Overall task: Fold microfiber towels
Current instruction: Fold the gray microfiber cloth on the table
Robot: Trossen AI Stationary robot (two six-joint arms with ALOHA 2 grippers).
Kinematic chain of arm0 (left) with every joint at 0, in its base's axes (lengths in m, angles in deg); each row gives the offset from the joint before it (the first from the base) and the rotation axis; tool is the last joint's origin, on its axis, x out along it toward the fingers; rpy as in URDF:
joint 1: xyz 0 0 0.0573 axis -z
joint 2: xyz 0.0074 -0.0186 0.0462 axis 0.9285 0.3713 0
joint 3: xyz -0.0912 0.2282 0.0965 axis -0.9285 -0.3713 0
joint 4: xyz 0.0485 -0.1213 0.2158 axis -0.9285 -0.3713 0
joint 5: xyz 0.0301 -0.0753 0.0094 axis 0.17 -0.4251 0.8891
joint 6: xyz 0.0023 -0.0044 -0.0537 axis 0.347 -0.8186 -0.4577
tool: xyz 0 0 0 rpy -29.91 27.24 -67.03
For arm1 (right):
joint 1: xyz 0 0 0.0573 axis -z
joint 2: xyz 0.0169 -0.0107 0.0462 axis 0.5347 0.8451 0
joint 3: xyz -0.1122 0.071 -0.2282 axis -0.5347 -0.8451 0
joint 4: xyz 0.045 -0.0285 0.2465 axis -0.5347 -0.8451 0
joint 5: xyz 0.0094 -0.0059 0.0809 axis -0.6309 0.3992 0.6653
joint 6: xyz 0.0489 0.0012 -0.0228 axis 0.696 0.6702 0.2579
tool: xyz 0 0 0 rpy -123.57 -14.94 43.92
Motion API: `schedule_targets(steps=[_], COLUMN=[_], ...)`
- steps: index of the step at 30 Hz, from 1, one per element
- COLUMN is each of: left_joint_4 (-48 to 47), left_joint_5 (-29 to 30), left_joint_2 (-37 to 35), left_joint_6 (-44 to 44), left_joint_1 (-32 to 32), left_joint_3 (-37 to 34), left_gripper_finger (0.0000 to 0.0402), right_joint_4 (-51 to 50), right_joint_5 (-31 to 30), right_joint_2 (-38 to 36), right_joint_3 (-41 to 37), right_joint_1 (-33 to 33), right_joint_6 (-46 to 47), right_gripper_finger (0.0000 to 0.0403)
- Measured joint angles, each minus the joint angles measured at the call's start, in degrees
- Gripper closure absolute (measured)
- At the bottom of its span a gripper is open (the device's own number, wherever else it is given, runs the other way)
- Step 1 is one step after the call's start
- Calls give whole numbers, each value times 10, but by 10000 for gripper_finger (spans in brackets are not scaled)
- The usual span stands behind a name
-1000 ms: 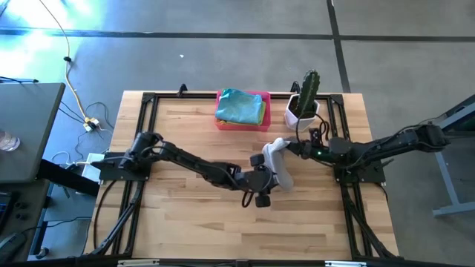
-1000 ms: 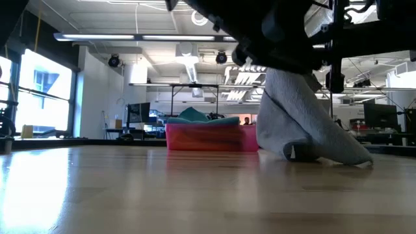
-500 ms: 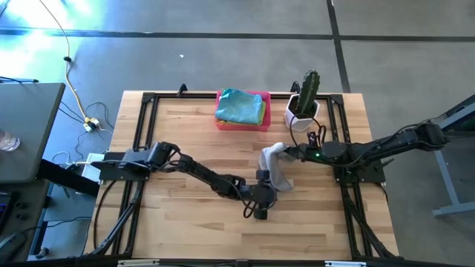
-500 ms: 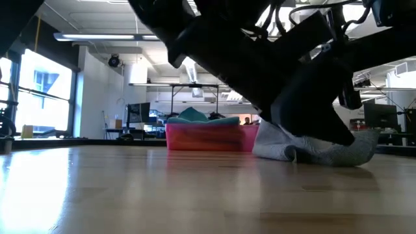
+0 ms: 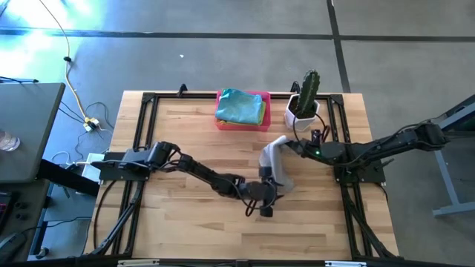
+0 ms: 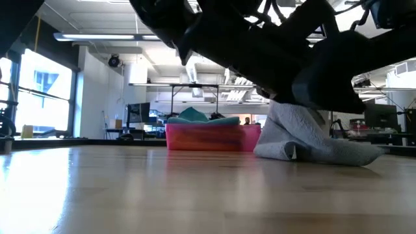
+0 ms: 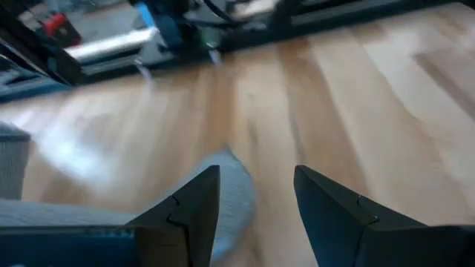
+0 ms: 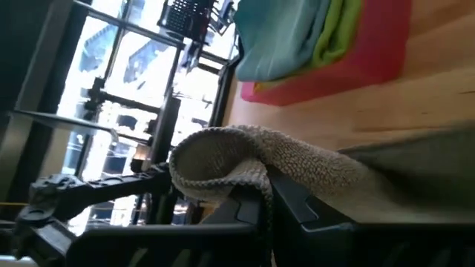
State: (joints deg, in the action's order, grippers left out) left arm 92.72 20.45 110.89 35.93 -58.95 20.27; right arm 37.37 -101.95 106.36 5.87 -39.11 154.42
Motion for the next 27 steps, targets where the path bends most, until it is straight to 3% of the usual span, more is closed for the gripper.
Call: schedule_targets(steps=[4,9,15,22,27], left_joint_4=[9,2,-43,-137,-165], left_joint_5=[-5,-14,-14,4,25], left_joint_2=[0,0,0,0,0], left_joint_6=[21,31,56,13,3], left_joint_1=[-12,-21,-36,-39,-24], left_joint_3=[0,0,0,0,0], left_gripper_finger=[236,236,236,247,304], right_joint_4=[51,152,154,51,-35], right_joint_5=[2,-37,-24,10,1], right_joint_2=[13,62,131,180,196], right_joint_3=[0,1,77,204,259], right_joint_1=[-11,-39,-48,-49,-49], right_joint_6=[-3,-28,-77,-185,-206], right_gripper_finger=[403,403,403,403,403])
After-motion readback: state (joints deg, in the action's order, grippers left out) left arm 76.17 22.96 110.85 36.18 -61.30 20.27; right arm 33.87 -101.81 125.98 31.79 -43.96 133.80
